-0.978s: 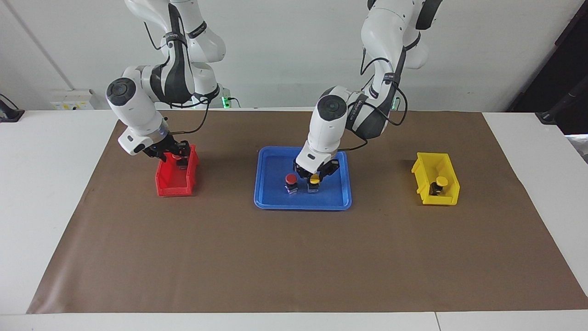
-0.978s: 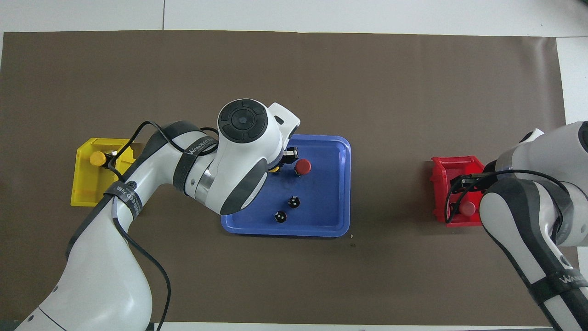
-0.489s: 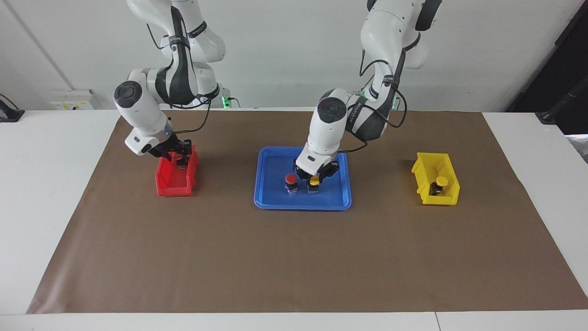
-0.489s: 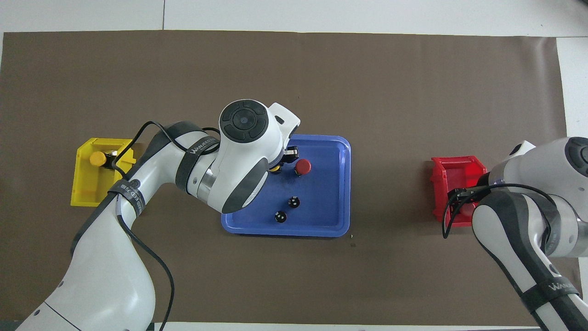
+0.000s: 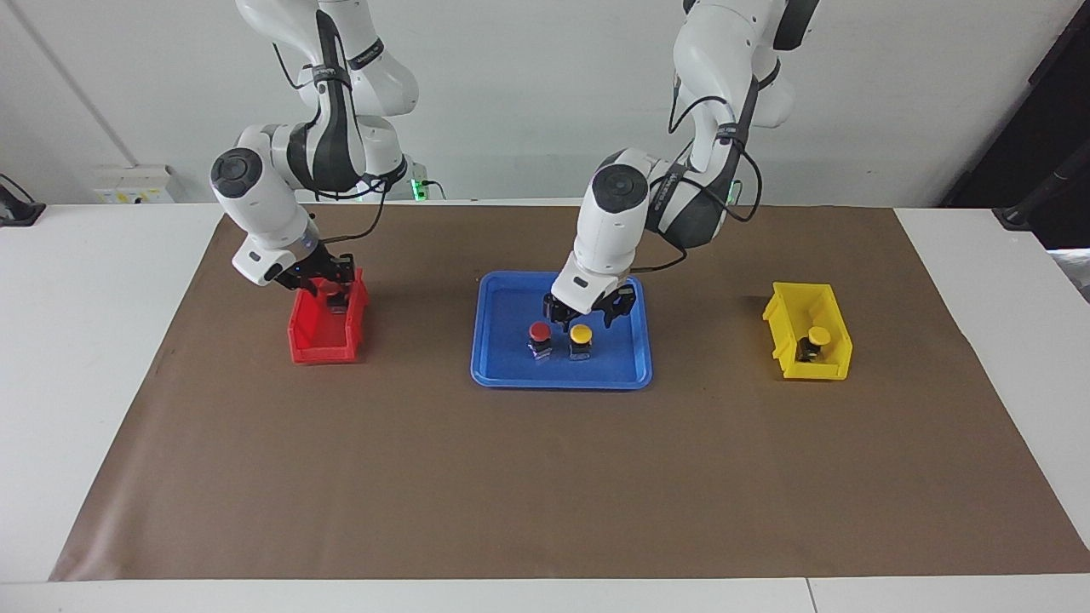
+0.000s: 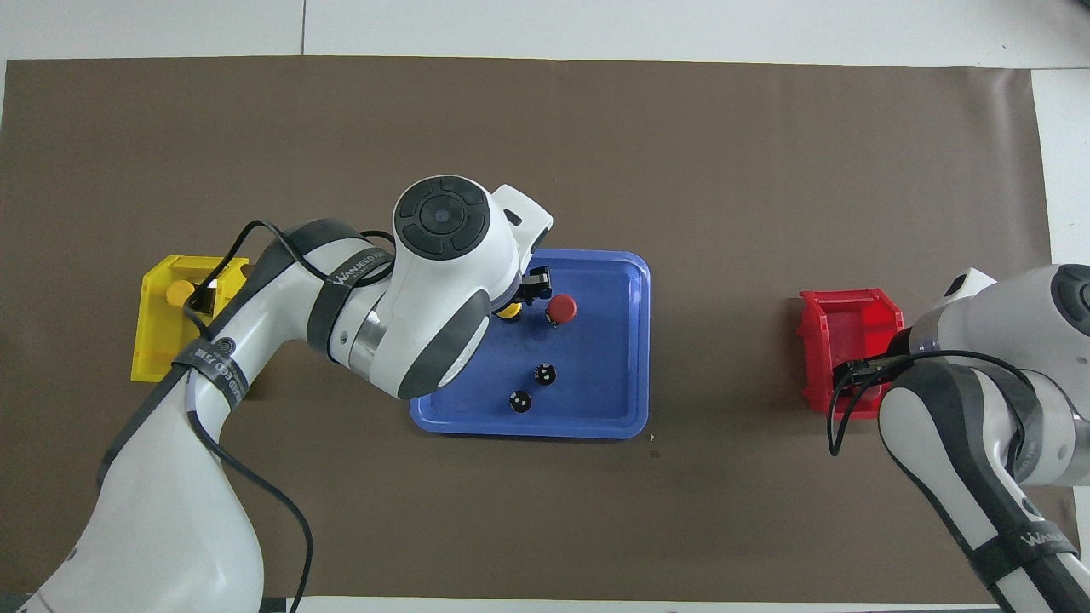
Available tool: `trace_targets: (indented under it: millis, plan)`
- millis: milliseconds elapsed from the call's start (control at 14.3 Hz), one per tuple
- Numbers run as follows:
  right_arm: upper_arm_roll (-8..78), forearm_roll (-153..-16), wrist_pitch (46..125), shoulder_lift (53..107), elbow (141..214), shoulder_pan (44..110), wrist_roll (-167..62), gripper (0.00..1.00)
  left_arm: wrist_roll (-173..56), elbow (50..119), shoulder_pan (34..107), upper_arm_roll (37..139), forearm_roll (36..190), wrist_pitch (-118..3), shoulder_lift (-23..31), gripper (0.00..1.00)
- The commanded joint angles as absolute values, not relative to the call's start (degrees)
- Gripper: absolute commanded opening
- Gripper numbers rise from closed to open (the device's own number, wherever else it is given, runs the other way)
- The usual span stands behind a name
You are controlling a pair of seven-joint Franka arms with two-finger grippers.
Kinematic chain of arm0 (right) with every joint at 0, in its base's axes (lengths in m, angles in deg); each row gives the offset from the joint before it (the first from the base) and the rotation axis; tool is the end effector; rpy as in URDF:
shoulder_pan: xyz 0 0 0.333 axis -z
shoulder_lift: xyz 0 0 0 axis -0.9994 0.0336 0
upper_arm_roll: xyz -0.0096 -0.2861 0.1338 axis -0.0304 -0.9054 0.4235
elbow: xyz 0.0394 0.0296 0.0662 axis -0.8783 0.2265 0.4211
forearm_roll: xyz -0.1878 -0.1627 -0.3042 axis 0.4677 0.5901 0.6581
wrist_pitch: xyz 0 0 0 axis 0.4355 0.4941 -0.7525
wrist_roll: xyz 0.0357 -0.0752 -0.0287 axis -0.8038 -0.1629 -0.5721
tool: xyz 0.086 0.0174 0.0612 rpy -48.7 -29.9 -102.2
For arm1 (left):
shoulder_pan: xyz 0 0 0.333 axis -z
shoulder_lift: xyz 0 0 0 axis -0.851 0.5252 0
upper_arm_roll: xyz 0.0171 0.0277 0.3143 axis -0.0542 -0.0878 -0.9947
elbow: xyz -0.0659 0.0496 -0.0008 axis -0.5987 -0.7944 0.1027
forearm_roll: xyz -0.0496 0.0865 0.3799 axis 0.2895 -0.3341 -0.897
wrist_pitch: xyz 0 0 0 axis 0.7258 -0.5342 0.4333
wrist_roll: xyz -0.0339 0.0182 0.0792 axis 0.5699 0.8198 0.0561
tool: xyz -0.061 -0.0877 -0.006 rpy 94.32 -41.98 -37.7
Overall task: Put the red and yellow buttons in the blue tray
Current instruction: 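Place the yellow button in the tray while the right gripper reaches red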
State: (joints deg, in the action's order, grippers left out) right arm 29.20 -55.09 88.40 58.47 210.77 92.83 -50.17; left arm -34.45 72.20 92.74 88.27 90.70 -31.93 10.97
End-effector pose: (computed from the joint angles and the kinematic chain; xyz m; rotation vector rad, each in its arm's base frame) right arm 0.4620 -0.0255 0.3528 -3.0931 -0.1839 0.2559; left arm 0.5047 -0.3939 0.4208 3.1068 0.0658 -0.0878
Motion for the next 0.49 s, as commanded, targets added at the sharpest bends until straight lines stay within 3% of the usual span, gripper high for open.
trace_targets:
  millis: [0,279,419]
  plan:
    - [29.72,-55.78,89.78,56.59,213.04,94.05,-48.22,0.62,-41.10,74.59,88.48,87.69,90.67,-22.12,2.98,1.00]
    - [29.72,-55.78,89.78,56.24,213.48,94.49,-48.13,0.59,-60.75,80.83,73.48,87.52,90.58,-20.14,-3.53,1.00]
    - [29.72,-55.78,89.96,55.80,214.27,94.58,-47.43,0.59,-71.24,81.37,65.92,87.52,90.58,-20.76,-4.07,1.00]
